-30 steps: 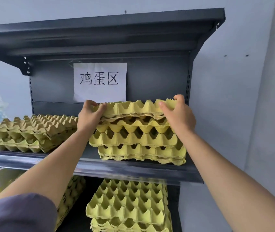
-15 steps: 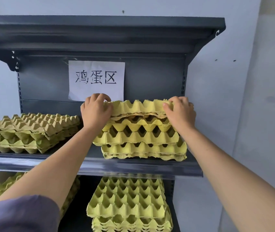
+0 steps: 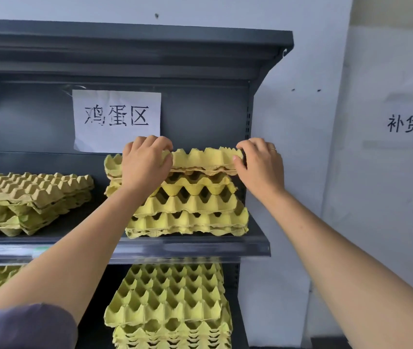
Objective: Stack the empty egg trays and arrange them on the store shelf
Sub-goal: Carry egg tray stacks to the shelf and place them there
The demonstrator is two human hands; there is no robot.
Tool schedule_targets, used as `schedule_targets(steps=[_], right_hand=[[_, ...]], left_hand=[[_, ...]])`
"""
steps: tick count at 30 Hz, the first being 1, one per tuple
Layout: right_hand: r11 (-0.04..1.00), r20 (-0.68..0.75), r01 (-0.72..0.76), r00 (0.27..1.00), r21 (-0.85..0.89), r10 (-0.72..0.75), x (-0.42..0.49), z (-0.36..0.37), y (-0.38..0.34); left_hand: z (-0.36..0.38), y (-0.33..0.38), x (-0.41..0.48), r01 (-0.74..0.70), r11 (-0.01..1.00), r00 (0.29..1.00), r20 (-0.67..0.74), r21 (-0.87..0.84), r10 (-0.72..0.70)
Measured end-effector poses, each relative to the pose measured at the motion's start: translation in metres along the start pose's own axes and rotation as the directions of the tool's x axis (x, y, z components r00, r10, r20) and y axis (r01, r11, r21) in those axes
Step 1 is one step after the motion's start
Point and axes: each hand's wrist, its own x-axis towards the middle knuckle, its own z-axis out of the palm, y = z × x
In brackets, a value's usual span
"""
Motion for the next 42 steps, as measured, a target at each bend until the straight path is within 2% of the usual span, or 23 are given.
schedule_targets(steps=[5, 11, 18, 20, 22, 26, 36, 42], right_hand=[[0.999, -0.035, 0.025, 0.999, -0.04, -0.026, -0.024, -0.028, 0.058], [0.995, 0.053, -0.016, 0.998, -0.098, 0.021, -0.074, -0.087, 0.164], [0.969, 0.234, -0.095, 0.961, -0.227, 0.149, -0.147, -0.142, 0.281], [0.951, 0.305, -0.135, 0.927, -0.277, 0.22, -0.174, -0.154, 0.322], [0.945, 0.371, -0.128, 0.897, -0.301, 0.24, -0.192, -0.156, 0.338], [0.904, 0.489, -0.166, 0.795, -0.394, 0.359, -0.236, -0.155, 0.406], [0.81, 0.641, -0.202, 0.52, -0.55, 0.564, -0.295, -0.11, 0.542], [0.765, 0.634, -0.269, 0.436, -0.585, 0.639, -0.324, -0.095, 0.606]], left_hand=[[0.018, 0.075, -0.004, -0.191, 0.981, 0.982, -0.007, -0.028, 0.191], [0.061, 0.202, -0.023, -0.37, 0.919, 0.927, 0.015, -0.137, 0.376], [0.119, 0.32, -0.07, -0.391, 0.866, 0.876, 0.162, -0.311, 0.454], [0.152, 0.36, -0.091, -0.369, 0.851, 0.845, 0.246, -0.372, 0.474], [0.167, 0.369, -0.105, -0.334, 0.858, 0.816, 0.336, -0.39, 0.47], [0.232, 0.424, -0.132, -0.328, 0.844, 0.711, 0.477, -0.424, 0.516], [0.398, 0.52, -0.164, -0.289, 0.798, 0.493, 0.632, -0.529, 0.598], [0.458, 0.574, -0.172, -0.284, 0.767, 0.375, 0.669, -0.575, 0.641]])
